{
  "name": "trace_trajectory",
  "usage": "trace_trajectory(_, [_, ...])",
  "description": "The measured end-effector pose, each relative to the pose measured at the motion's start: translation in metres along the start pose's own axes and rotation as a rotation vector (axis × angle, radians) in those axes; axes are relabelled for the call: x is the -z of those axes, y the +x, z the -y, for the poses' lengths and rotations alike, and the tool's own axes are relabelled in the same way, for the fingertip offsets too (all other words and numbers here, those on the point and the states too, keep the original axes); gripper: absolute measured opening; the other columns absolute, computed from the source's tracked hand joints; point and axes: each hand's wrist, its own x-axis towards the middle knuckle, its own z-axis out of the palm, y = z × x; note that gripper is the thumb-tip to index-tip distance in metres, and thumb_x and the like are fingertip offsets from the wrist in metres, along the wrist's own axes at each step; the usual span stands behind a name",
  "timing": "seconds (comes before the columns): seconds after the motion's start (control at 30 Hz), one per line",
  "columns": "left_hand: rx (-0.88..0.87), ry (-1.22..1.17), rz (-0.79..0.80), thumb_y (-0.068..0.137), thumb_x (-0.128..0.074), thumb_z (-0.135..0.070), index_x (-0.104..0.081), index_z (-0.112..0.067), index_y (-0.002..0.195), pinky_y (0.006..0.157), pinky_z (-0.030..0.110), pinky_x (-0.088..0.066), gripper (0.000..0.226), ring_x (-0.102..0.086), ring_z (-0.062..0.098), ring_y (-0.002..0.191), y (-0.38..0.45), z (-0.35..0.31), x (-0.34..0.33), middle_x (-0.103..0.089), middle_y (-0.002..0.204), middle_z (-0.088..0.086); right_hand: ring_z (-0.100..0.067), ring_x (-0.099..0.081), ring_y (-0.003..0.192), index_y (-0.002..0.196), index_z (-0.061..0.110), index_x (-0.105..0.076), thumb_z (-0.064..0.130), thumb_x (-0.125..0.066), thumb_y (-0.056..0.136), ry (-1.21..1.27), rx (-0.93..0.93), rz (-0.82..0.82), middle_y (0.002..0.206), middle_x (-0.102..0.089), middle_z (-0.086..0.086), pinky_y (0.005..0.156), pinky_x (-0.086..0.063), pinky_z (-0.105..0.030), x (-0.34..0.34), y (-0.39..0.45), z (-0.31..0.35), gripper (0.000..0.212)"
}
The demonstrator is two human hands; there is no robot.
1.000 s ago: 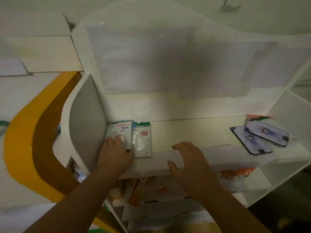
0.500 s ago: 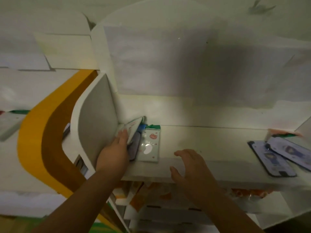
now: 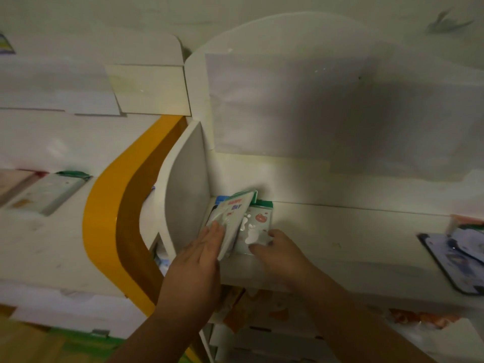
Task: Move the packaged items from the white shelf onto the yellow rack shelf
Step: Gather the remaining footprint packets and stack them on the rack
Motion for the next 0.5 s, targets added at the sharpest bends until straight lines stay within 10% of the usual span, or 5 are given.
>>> trace_trajectory(0.13, [-0.026, -0.060, -0.002, 0.059, -0.085, 0.000, -0.051, -0.003, 0.135, 0.087, 0.038, -0.048, 0.084, -0.069, 0.031, 0.104, -0.004, 0.006, 0.001, -0.065, 0.125, 0.016, -0.013, -0.049, 0.046, 0.093, 0.005, -0.065, 0.015, -0.068, 0.085, 0.647, -0.297, 0.002, 0.057, -0.055, -0.003, 0.045, -0.040, -0.024, -0.005, 0.014, 0.005, 0.013])
trace_trajectory(0.5, [-0.091, -0.097, -0.029, 0.092, -0.032, -0.033, -0.052, -0.017, 0.137, 0.092, 0.041, -0.049, 0.052, -0.062, 0.025, 0.117, -0.006, 0.013, 0.008, -0.060, 0.134, 0.004, -0.032, -0.060, 0.098, 0.106, 0.006, -0.059, 0.012, -0.061, 0.087, 0.980, -0.472, 0.123, 0.104, -0.064, -0.018, 0.087, -0.049, -0.040, -0.022, 0.035, 0.013, 0.019])
